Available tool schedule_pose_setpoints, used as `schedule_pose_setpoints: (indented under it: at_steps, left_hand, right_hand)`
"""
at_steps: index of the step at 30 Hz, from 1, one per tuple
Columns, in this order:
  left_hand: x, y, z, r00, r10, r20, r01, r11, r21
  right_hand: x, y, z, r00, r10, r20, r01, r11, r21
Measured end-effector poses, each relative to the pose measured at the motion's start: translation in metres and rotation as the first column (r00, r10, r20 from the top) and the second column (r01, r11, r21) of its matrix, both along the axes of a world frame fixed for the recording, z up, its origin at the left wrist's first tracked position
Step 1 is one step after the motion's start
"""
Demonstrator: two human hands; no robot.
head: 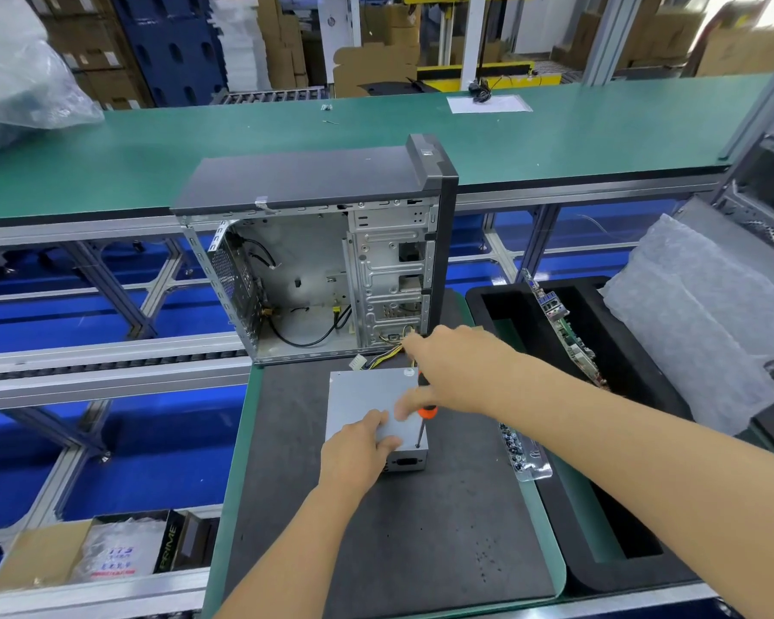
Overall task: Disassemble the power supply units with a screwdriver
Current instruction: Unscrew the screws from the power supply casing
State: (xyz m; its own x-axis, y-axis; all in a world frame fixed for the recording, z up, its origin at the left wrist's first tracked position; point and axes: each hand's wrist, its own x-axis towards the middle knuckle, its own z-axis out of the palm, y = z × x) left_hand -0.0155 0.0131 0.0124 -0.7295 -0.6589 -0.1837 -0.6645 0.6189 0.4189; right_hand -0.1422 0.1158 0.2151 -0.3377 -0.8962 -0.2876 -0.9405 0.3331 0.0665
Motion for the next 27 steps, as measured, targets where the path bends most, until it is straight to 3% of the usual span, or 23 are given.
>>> schedule_pose_setpoints:
  at_steps: [3, 9, 11, 14, 18, 20, 23, 27]
  left_hand:
    - [0.0006, -0.0001, -0.0004, 1.000, 0.003, -0.017, -0.002, 1.000, 0.015]
    - [0.0000, 0.0005, 0.0001, 1.000, 0.002, -0.017, -0.002, 1.000, 0.011]
    - [-0.0001, 0.0001, 0.0000, 1.000, 0.007, -0.017, -0.007, 1.000, 0.015]
    - [0.0002, -0.0002, -0.0001, 1.000, 0.007, -0.021, -0.007, 1.000, 0.014]
    - [0.0000, 0.0005, 0.0000, 1.000, 0.007, -0.022, -0.007, 1.000, 0.015]
    - [0.0000, 0.0004, 0.0002, 1.000, 0.011, -0.015, -0.011, 1.000, 0.016]
    - [-0.0001, 0.0003, -0.0004, 1.000, 0.012, -0.016, -0.012, 1.000, 0.017]
    - [0.0007, 0.0007, -0.0005, 1.000, 0.009, -0.025, -0.008, 1.000, 0.006]
  right_hand:
    - [0.0038, 0.0012, 0.0053, 0.966, 0.128, -0.223, -0.121, 0.992, 0.046]
    - [0.0000, 0.0048, 0.0034, 0.993, 0.030, 0.110, -0.025, 0.998, -0.052]
    - [-0.0002, 0.0046, 0.0034, 0.995, -0.069, 0.078, 0.070, 0.997, -0.020]
    - [-0.0011, 0.0027, 0.0059, 0.994, 0.020, -0.107, -0.014, 0.998, 0.059]
    - [-0.0033, 0.0051, 0.0043, 0.990, 0.001, 0.143, -0.002, 1.000, 0.007]
    - [-0.0018, 0.0040, 0.0019, 0.991, -0.042, 0.127, 0.040, 0.999, 0.014]
    - [-0.0026, 0.0020, -0.0015, 0.997, -0.049, -0.053, 0.050, 0.998, 0.031]
    - [-0.0061, 0.0044, -0.0005, 0.987, 0.130, 0.095, -0.130, 0.992, -0.007]
